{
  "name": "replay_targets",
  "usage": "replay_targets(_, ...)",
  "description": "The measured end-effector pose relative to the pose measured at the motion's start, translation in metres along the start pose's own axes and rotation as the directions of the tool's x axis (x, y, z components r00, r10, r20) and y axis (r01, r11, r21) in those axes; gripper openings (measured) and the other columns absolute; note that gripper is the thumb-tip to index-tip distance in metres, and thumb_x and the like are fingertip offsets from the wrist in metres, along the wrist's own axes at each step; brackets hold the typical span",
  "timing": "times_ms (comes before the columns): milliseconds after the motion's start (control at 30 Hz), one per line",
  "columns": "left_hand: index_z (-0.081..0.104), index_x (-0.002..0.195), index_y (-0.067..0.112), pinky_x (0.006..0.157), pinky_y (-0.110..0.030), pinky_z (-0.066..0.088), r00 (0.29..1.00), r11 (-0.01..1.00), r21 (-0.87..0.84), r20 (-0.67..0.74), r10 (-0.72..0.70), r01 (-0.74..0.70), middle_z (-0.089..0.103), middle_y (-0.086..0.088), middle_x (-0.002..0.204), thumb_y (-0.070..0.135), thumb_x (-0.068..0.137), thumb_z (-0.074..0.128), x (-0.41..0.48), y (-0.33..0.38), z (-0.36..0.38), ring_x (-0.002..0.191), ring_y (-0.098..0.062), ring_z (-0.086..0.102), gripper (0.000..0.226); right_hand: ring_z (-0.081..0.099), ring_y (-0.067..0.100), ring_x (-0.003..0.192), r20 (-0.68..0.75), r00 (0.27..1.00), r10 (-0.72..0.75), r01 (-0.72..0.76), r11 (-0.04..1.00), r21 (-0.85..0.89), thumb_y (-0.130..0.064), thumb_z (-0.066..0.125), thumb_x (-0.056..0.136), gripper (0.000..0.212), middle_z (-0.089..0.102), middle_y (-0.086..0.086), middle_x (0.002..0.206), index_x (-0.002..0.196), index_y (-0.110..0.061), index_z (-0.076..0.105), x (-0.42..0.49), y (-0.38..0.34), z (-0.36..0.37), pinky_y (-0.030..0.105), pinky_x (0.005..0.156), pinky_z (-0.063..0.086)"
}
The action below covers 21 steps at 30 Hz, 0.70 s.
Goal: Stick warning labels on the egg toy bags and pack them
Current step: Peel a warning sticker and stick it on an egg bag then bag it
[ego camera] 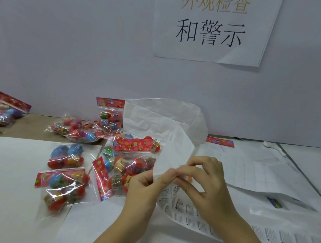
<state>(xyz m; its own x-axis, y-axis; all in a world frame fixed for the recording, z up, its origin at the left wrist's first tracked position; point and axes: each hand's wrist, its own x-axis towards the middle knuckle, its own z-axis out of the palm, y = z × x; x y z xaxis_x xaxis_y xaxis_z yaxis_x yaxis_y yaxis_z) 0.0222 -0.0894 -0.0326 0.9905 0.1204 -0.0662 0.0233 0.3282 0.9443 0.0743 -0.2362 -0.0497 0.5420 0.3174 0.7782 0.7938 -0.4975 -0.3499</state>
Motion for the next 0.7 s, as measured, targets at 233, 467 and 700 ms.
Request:
replay_targets(233, 0.078, 0.073, 0.012, 0.061, -0.031, 0.055, 0.999, 1.0, 0.006, -0.03, -0.016, 0.016, 0.074, -0.015, 0.078, 0.037, 0.069, 0.072, -0.0004, 0.0032, -0.0006, 0.068, -0.025, 0.069, 0.026, 0.056, 0.018, 0.086, -0.063, 0.996, -0.057, 0.056, 0.998, -0.021, -0.033, 0.061, 0.092, 0.015, 0.061, 0.001, 0.091, 0.094, -0.022, 0.072, -0.0045, -0.0034, 0.0045, 0.035, 0.076, 0.044)
replay_targets(467, 0.079, 0.073, 0.013, 0.062, -0.032, 0.057, 0.998, 0.998, 0.035, -0.023, -0.05, 0.051, 0.075, -0.016, 0.082, 0.04, 0.07, 0.071, -0.0007, 0.0042, -0.0013, 0.071, -0.027, 0.071, 0.028, 0.053, 0.016, 0.088, -0.101, 0.991, -0.083, 0.084, 0.996, -0.001, -0.032, 0.061, 0.093, 0.006, 0.054, -0.005, 0.095, 0.097, -0.028, 0.063, -0.0061, -0.0006, 0.0062, 0.032, 0.081, 0.039)
replay_targets(700, 0.079, 0.081, 0.009, 0.069, -0.031, 0.058, 0.994, 0.993, -0.026, 0.011, -0.111, 0.111, 0.075, -0.018, 0.09, 0.035, 0.074, 0.07, 0.0015, 0.0027, -0.0015, 0.078, -0.026, 0.072, 0.029, 0.053, 0.017, 0.088, -0.168, 0.97, -0.174, 0.155, 0.981, -0.12, -0.023, 0.064, 0.092, 0.008, 0.059, -0.003, 0.089, 0.089, -0.018, 0.068, -0.0084, 0.0018, 0.0097, 0.031, 0.085, 0.035)
